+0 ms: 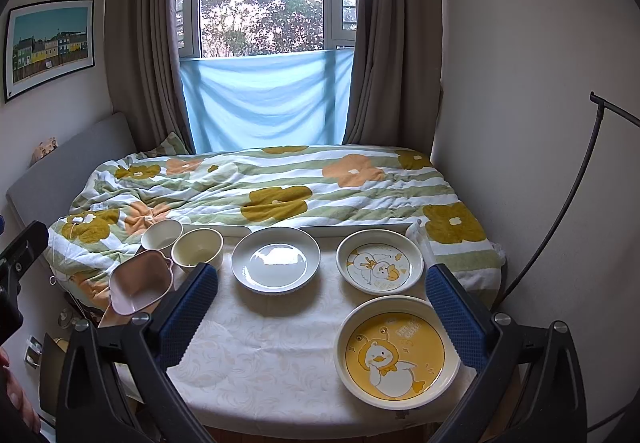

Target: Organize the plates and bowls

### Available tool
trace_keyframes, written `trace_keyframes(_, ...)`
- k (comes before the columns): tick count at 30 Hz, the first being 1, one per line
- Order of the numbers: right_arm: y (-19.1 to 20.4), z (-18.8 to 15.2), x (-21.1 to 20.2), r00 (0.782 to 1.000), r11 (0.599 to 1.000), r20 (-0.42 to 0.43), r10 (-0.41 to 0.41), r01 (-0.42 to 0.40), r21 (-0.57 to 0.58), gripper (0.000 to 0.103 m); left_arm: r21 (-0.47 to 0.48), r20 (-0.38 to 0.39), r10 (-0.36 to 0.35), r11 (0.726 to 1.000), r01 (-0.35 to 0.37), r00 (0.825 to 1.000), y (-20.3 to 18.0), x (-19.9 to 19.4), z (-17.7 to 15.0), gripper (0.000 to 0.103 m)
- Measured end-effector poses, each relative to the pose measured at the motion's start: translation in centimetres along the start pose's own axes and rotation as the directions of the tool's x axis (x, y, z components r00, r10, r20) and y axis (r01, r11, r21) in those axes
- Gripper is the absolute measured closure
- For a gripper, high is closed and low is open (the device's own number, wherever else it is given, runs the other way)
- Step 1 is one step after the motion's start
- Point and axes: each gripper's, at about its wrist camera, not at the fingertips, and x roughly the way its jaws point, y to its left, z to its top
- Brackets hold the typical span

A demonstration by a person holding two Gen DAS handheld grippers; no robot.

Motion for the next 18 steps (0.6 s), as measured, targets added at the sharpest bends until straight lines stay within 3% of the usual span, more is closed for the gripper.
trace_keyframes(10,-0.1,-0.1,0.1,1.000,1.000,-0.016,-0.003,0.003,0.008,0.000,0.005,-0.015,-0.009,1.000,0.009,1.000,-0.1,0.1,0.4,0.000)
trace_keyframes(18,-1.4,-1.0,0.6,0.994,0.998,-0.103,-0.045,0.049,0.036,0.000,0.035,-0.122,-0.105,0.993,0.110,0.987,-2.0,3.2,0.8,0.000)
